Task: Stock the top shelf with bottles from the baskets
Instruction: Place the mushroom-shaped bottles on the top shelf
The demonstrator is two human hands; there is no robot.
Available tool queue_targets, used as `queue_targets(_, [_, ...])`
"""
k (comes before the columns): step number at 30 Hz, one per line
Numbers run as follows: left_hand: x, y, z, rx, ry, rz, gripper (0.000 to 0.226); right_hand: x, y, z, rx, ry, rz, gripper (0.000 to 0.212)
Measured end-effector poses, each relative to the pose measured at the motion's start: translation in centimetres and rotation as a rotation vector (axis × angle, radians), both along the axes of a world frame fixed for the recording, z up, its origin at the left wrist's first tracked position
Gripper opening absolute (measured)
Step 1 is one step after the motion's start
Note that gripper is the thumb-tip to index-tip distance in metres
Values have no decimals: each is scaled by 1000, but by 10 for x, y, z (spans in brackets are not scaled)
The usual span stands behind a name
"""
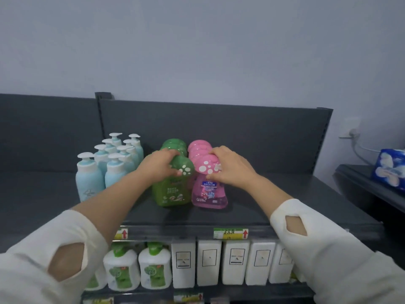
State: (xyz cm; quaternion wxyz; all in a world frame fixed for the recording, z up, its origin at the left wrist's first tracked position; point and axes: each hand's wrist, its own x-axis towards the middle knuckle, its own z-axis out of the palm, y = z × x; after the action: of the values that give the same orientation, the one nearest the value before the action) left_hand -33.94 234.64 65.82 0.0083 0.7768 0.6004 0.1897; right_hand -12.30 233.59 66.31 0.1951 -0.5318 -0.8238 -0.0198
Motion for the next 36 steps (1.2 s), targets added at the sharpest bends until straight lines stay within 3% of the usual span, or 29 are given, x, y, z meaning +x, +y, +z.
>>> queue_targets(5, [-24, -2, -15, -61, -2, 64, 62, -30, 13, -19, 86, -76, -12, 67])
queue_targets(15, [-31, 3, -23, -40, -55, 20, 64, -37, 24, -30, 67, -107, -21, 73])
queue_targets(22, [-29, 3, -27, 18, 94, 6, 70, -38, 18, -27, 108, -169, -94, 67])
queue_targets(28, [-24, -6, -18, 143, 131, -23, 62, -44, 7, -16, 171, -154, -92, 58])
queue_targets(36, [-21, -40, -20, 85, 190, 96, 64, -52, 0, -14, 160, -249, -47, 68])
